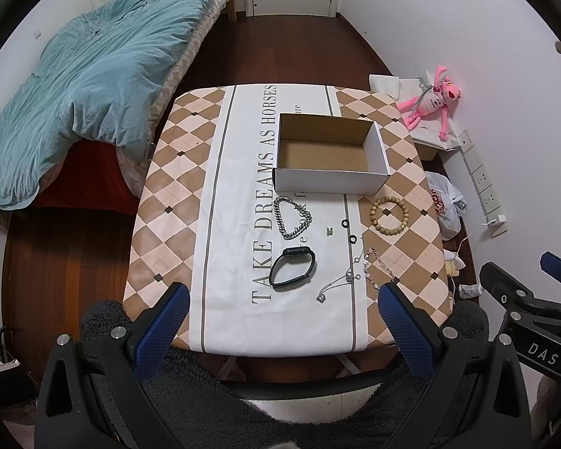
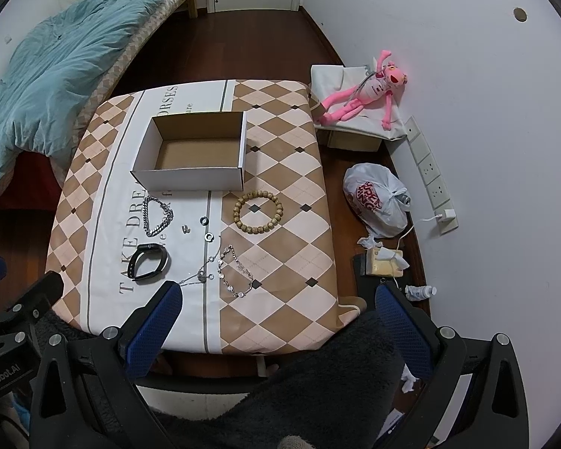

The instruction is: Organize jewelry

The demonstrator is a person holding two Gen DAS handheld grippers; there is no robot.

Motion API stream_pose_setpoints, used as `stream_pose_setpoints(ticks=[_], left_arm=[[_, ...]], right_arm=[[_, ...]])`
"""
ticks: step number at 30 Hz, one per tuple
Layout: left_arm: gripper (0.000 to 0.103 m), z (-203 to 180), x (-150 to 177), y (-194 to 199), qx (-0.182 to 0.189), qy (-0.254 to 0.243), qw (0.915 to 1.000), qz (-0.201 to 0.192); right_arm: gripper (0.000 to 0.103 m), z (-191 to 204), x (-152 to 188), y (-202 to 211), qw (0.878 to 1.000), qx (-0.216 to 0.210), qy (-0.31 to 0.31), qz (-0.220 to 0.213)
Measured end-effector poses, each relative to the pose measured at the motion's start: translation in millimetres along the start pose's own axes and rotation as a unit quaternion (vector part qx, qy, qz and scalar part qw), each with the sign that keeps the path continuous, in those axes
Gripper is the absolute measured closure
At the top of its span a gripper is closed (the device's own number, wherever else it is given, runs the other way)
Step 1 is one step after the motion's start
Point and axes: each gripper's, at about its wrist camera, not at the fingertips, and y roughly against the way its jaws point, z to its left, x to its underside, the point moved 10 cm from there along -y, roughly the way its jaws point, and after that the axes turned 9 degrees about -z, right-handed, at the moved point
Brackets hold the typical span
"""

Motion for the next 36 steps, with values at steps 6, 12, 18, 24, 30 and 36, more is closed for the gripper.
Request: stream_pose_setpoints(ticks=[6,12,18,24,30,36], left_arm=[[0.0,-1.4,-6.1,-4.1,-0.001,0.008,0.9999,-0.007],[0.0,6.4,-39.7,-42.9,-0.035,0.012,0.9987,-0.033],[0.001,17.2,-47.1,-112.0,-0.052,0.003,0.9986,0.004],[0.007,24.8,-29.1,-179.6,-0.052,0.009,0.9961,0.071],[0.043,29.2,-11.8,-226.6,-0.039,0.026,0.9903,0.131],[0.054,30.2,-3.2,-250.3,-0.038,0.019,0.9898,0.136]], right_arm=[[0.0,4.6,-2.0,-9.4,1.0,-0.004,-0.015,0.0],[0.0,-12.5,-15.0,-67.4,0.999,0.009,-0.051,0.014],[0.001,-18.8,-22.7,-149.8,0.995,0.016,-0.091,0.046],[0.015,-12.3,-8.9,-223.3,0.989,0.02,-0.108,0.102],[0.024,-7.4,6.6,-266.8,0.984,0.023,-0.115,0.137],[0.04,-5.4,9.6,-276.7,0.982,0.012,-0.124,0.142]])
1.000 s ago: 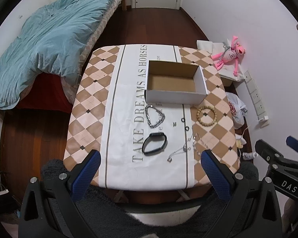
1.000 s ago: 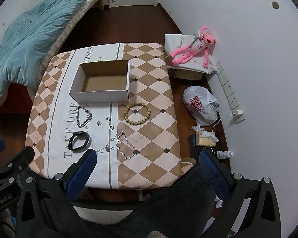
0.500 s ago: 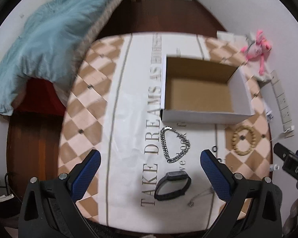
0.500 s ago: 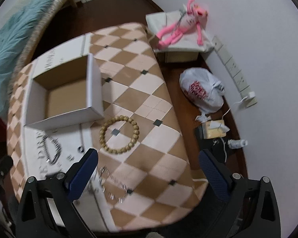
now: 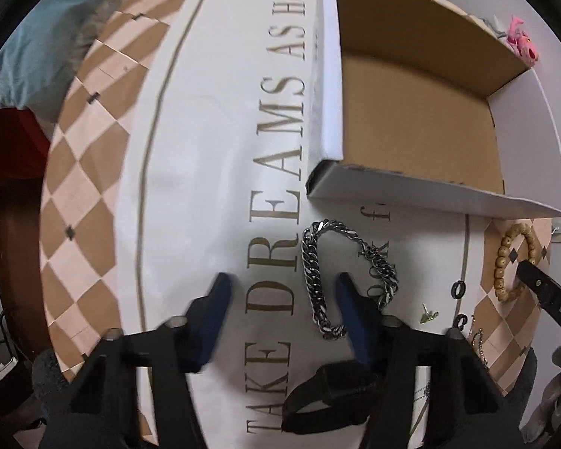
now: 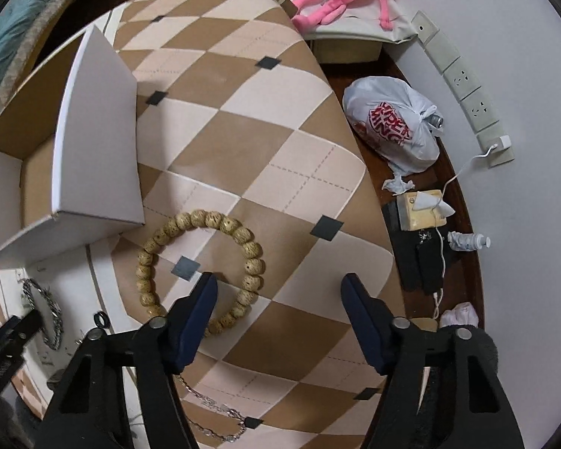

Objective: Organize jewelry
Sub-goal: 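Grasp the silver chain bracelet with the left tool while the right tool grasps the wooden bead bracelet, then carry both bracelets into the white box and open both tools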

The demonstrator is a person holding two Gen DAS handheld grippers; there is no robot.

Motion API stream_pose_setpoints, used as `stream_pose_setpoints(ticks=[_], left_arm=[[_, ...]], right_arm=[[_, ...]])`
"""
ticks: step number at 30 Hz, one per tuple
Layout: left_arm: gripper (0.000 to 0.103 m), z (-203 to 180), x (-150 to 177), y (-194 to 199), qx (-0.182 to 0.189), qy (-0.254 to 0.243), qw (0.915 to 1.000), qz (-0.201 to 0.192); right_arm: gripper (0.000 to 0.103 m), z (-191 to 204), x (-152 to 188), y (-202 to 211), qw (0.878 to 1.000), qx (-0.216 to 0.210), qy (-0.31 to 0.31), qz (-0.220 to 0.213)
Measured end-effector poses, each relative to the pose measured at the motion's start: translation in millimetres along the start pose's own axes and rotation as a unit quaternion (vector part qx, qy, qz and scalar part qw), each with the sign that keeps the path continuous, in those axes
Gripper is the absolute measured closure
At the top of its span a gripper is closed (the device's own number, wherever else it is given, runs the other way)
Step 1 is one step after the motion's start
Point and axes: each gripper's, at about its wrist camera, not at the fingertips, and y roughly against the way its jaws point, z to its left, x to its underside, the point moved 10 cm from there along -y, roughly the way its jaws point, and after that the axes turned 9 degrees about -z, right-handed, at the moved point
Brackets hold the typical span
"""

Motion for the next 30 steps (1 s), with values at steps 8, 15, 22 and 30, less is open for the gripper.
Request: stream_pose_setpoints(ticks=[8,15,22,30], left_arm=[[0.097,-5.0,-6.5,-0.4,0.019,-0.009,0.9994,-0.027],[0.097,-9.5,5.5,18.4,0.032,-0.03,0.9974,-0.057],[0.098,-6.4,6.0,56.0,0.057,-0.031,0.9941,-0.087],[0.098,-24.6,-11.3,92.8,0.087,-0.04,0.9885,-0.118]], right_arm=[[0.093,6.3,2.7,5.8,1.0,-0.013,0.012,-0.015],[0.094,8.2,22.2,23.2,0.997,-0.077,-0.015,-0.016],[0.094,17.7,21.4,64.4,0.99,-0.134,-0.028,-0.044],[0.094,33.9,-5.5,120.3,0.982,-0.172,0.001,-0.078]])
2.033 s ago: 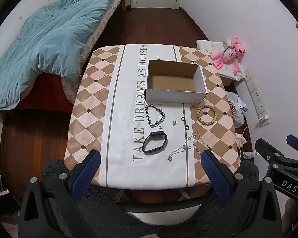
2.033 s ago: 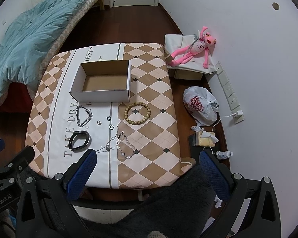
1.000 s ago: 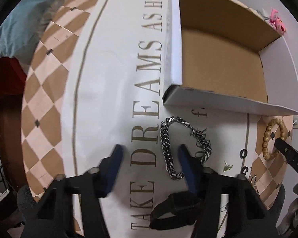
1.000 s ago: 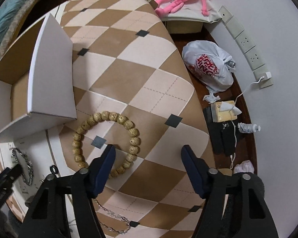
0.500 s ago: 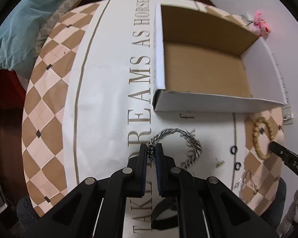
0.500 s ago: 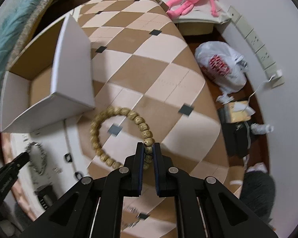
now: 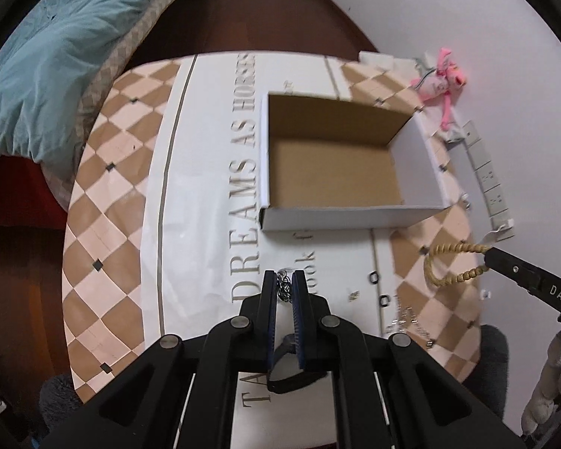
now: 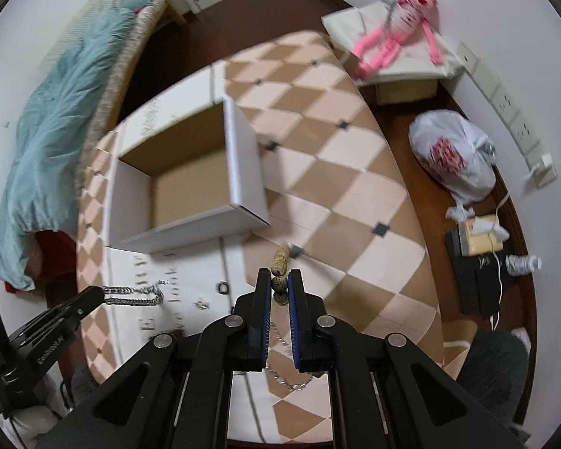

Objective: Organize jewelry
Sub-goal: 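Carry both bracelets into the white box and open both tools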

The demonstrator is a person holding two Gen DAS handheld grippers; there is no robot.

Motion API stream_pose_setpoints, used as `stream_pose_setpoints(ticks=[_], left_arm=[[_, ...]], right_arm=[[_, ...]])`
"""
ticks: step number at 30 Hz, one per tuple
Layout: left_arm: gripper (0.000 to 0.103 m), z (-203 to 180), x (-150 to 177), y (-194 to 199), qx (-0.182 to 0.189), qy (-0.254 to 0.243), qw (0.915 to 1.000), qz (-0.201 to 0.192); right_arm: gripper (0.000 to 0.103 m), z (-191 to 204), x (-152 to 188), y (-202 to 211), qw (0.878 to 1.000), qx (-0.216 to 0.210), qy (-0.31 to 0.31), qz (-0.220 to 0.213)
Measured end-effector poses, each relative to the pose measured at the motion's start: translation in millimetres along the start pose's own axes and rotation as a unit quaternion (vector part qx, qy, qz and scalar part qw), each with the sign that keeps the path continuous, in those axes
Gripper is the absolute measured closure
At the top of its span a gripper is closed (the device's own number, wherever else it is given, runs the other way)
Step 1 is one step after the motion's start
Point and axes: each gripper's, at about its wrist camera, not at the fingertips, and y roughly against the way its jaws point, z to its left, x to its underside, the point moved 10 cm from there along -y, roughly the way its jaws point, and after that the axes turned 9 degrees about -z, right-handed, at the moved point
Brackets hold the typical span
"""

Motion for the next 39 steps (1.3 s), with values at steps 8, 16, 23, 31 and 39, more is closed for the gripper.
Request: stream_pose_setpoints(ticks=[8,16,23,31,39], left_arm=[[0.098,-29.6,-57.1,30.9,0.044,-0.009,0.9983,-0.037],[0.098,-36.3,-102.3,7.5,0.059,-0.001,0.9977,-0.033],[0.098,-36.0,-119.8,-25.2,0.075,0.019,0.997,-0.001],[0.095,-27.0,-128.6,-47.8,0.045,0.028,0.9984,0.019],[0.037,-2.1,-126.0,-51.6,-0.01,0.022,0.9997,-0.009]], right_arm=[[0.094,43.3,-45.8,48.7,0.997,-0.059,0.026,-0.033],[0.094,81.3,-84.8,26.6,0.995,-0.065,0.075,-0.029],[0.094,92.5,-100.3,-14.7,0.994,-0.049,0.095,0.001],[0.093,94.6,-100.1,-56.9,0.992,-0.037,0.114,0.047],[0.022,68.5,-91.2,-73.7,0.993,-0.01,0.101,0.059]])
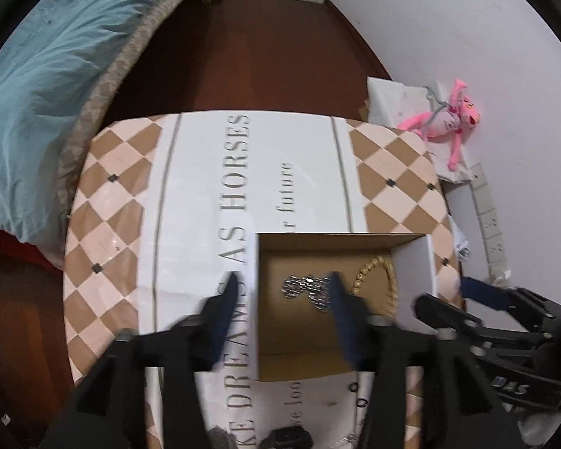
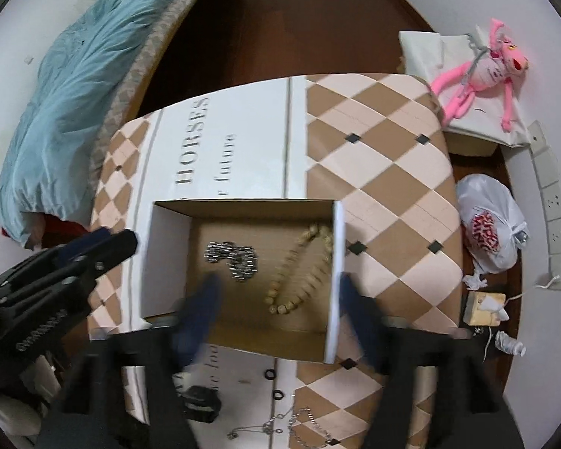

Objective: Organize jewelry
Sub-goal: 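Carry both bracelets into the white box and open both tools, then lift both open tools out of the box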

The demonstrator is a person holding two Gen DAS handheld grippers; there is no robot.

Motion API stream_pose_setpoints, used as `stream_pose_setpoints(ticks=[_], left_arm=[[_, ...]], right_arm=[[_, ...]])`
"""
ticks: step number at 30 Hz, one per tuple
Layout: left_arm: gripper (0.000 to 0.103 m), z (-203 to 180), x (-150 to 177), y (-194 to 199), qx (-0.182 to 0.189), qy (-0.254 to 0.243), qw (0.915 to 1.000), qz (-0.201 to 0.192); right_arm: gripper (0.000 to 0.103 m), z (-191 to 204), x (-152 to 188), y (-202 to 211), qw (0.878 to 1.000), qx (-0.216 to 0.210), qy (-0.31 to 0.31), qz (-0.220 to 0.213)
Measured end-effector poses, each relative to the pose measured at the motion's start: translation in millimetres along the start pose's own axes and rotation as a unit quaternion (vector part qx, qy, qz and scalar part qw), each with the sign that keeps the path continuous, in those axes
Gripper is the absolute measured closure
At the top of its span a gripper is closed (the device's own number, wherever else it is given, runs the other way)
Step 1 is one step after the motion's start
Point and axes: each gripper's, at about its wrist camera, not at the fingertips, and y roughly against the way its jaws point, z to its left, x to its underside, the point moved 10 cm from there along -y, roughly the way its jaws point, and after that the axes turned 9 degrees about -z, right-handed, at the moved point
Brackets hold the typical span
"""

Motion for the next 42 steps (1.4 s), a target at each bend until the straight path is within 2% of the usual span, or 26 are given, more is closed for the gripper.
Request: stream_pose_setpoints(ticks=[1,2,3,4,5,7,12,19,32,42], left_arm=[[0.028,2.7,1.0,-0.1,-0.007,-0.001,1.0,-0.004],[0.025,5.2,2.2,0.2,-0.012,-0.002,0.9999,-0.009],[0.018,7.8,4.3,0.3,-0.021,-0.006,0.9996,-0.016],[0.013,9.8,6.0,-0.4,-0.029,-0.01,0.9994,-0.019],[0.013,12.1,10.0,-1.4,-0.038,-0.015,0.9989,-0.022],[0.005,14.3,16.7,-3.8,-0.048,-0.019,0.9983,-0.026],[0.004,14.9,34.3,-11.4,-0.056,-0.024,0.998,-0.016],[0.004,10.1,43.8,-2.7,-0.056,-0.021,0.9979,-0.026],[0.004,-4.8,42.1,76.0,-0.069,-0.035,0.9915,-0.104],[0.004,-13.4,51.6,128.5,-0.059,-0.03,0.9885,-0.136]], right_arm=[[0.022,-3.8,1.5,-0.1,1.0,0.009,0.001,-0.003],[0.02,-8.8,3.8,0.3,1.0,0.027,0.007,-0.008],[0.017,-12.2,5.8,0.4,0.999,0.042,0.013,-0.011],[0.009,-15.8,8.8,-0.1,0.998,0.056,0.018,-0.014],[0.004,-19.0,12.3,-1.3,0.997,0.066,0.02,-0.013],[0.003,-25.4,20.8,-4.5,0.995,0.091,0.029,-0.013],[0.002,-34.0,38.5,-13.0,0.993,0.117,0.031,-0.009],[0.002,-34.0,41.3,1.6,0.99,0.131,0.031,-0.036],[0.002,-25.1,45.8,89.6,0.98,0.145,0.035,-0.13],[0.002,-10.0,56.7,155.4,0.97,0.144,0.041,-0.189]])
